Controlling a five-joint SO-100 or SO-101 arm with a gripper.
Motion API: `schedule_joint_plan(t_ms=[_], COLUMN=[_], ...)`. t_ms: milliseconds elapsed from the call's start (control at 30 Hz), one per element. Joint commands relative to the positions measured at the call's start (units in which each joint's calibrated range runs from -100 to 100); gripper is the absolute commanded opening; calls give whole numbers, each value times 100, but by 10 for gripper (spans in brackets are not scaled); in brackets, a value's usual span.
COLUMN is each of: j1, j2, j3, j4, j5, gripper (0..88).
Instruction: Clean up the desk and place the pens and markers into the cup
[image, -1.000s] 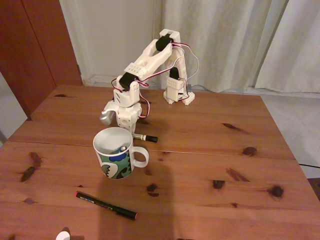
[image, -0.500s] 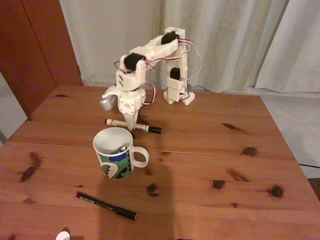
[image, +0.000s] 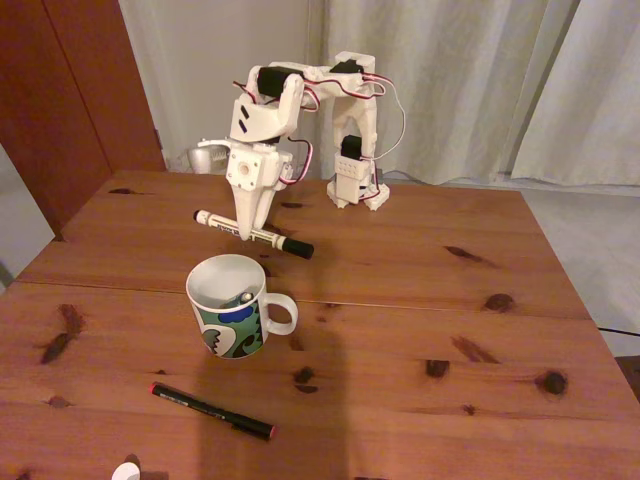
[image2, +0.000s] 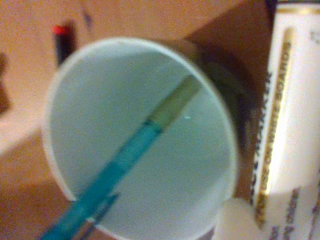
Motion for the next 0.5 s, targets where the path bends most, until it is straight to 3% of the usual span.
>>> schedule_joint_plan(t_ms=[0, 300, 467], j1=[-53, 3, 3], j2=[-370, -428, -378], j3=[-396, -396, -414], j4=[-59, -325, -566], j5=[-156, -806, -465], gripper=[8, 8, 8])
